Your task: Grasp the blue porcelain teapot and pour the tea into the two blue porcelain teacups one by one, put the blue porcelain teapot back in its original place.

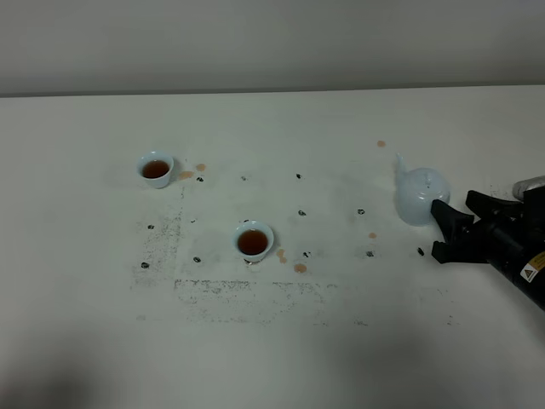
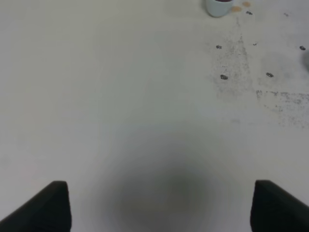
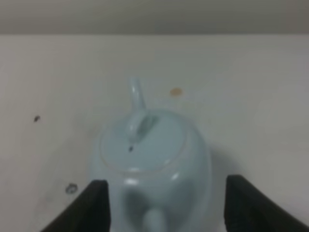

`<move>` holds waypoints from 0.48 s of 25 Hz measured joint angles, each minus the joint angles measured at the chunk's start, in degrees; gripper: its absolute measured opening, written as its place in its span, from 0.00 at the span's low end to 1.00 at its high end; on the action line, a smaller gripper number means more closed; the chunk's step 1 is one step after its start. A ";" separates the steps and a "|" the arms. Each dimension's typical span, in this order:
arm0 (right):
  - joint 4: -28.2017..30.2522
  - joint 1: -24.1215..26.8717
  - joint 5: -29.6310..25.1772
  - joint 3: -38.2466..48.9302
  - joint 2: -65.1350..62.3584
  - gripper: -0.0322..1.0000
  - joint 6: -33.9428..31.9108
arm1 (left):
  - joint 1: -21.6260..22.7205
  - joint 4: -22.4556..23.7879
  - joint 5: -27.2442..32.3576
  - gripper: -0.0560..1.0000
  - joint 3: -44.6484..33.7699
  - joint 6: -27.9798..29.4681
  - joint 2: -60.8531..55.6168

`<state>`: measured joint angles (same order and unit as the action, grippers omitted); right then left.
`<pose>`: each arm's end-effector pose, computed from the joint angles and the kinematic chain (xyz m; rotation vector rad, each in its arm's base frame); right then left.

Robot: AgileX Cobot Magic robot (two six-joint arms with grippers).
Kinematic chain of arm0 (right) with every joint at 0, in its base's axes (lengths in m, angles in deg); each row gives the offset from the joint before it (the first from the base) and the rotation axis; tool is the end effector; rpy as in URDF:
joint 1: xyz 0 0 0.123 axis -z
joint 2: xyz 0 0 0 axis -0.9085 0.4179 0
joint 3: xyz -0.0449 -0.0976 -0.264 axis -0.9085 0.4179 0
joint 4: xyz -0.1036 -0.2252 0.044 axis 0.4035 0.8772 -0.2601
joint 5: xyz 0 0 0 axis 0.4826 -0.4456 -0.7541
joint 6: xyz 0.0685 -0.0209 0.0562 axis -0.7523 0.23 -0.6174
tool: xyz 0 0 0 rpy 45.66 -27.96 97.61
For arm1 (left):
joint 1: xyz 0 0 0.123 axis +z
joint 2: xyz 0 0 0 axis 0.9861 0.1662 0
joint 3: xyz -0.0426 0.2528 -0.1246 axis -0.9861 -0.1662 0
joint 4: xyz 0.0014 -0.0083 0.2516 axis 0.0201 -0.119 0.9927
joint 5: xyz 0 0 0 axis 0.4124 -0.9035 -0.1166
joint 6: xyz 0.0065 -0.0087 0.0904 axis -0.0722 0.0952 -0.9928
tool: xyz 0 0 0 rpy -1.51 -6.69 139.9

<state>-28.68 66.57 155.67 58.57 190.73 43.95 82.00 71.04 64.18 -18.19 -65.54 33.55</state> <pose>0.2831 0.0265 0.0902 -0.2225 1.8456 0.3360 -0.0005 -0.0057 0.2652 -0.0136 2.0853 -0.0619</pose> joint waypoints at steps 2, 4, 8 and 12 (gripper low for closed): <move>-0.39 0.00 0.00 0.48 -2.27 0.52 -1.09 | 0.00 0.00 0.00 0.74 0.00 0.00 0.00; -0.39 0.00 -0.03 0.53 -5.00 0.52 -2.52 | 0.00 0.00 0.00 0.74 0.00 0.00 0.00; -0.39 0.00 0.15 0.55 -10.01 0.52 -5.39 | 0.00 0.00 0.00 0.74 0.00 0.00 0.00; 0.12 0.00 -1.15 -0.26 -14.15 0.52 -8.20 | 0.00 0.00 0.00 0.74 0.00 0.00 0.00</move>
<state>-28.56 66.57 154.52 58.31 176.58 35.75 82.00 71.04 64.18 -18.19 -65.54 33.55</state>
